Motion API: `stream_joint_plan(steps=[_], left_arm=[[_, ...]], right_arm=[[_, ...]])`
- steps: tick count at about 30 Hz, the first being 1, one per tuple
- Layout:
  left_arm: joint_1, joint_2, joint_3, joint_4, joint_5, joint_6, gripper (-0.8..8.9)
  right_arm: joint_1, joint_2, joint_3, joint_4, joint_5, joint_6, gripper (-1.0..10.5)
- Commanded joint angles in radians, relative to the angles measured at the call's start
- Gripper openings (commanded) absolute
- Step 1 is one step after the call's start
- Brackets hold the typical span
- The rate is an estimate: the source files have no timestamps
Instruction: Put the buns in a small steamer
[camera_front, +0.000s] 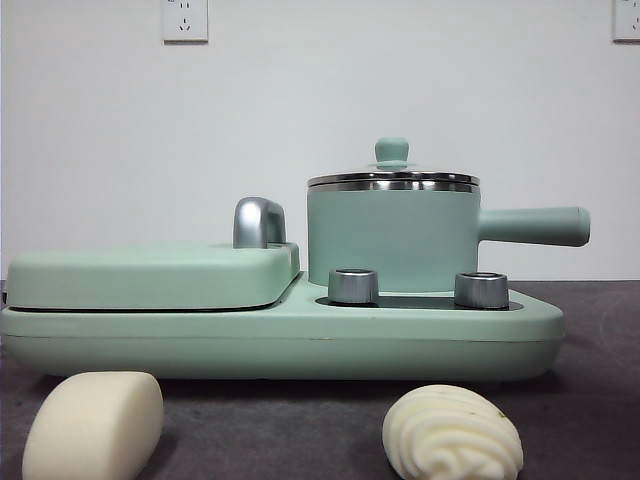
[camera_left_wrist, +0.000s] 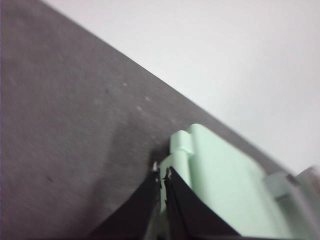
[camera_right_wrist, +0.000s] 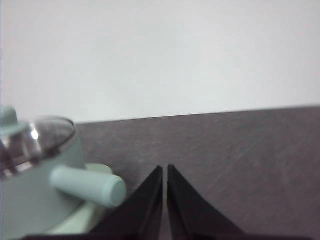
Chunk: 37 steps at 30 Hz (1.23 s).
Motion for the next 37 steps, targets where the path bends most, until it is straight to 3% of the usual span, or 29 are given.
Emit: stream_joint_plan(steps=[1,4,7,10,13,18,23,37], left_arm=[[0.001,-0.001,-0.019,0.019,0.017,-0.177,0.17],[0.001,-0.001,-0.019,0.06,0.024,-0.272,0.17],[0.001,-0.001,-0.019,0.129,0.023,-0.37,0.16],[0.001,-0.001,-0.013,0.187,0.024,-0.411,0.17],[0.001,0.003,0.019,0.153,0.019,-0.444,0.17],[0.001,0.011,0.072,0.141,0.02,-0.436,0.17],[0.001,0.019,0.146,0.133,0.034,-0.335,0.17],[0.001,0.333,0.546,-0.027,0.069,0.198,0.16]], right_arm=[[0.0,0.001,-0.001,0.007,0.001,0.248,0.1],[0.0,0.001,0.007,0.006,-0.009,0.38,0.1],[0.0,0.001,0.031,0.013,-0.061,0.445,0.1],[0.0,0.002,0.075,0.008,-0.112,0.454,0.1],[0.0,0.003,0.145,-0.059,-0.122,0.451,0.1],[0.0,0.042,0.269,-0.169,-0.126,0.378,0.1],[0.0,0.119,0.383,-0.206,-0.143,0.288,0.1],[0.0,0.444,0.661,-0.227,-0.211,0.059,0.1]])
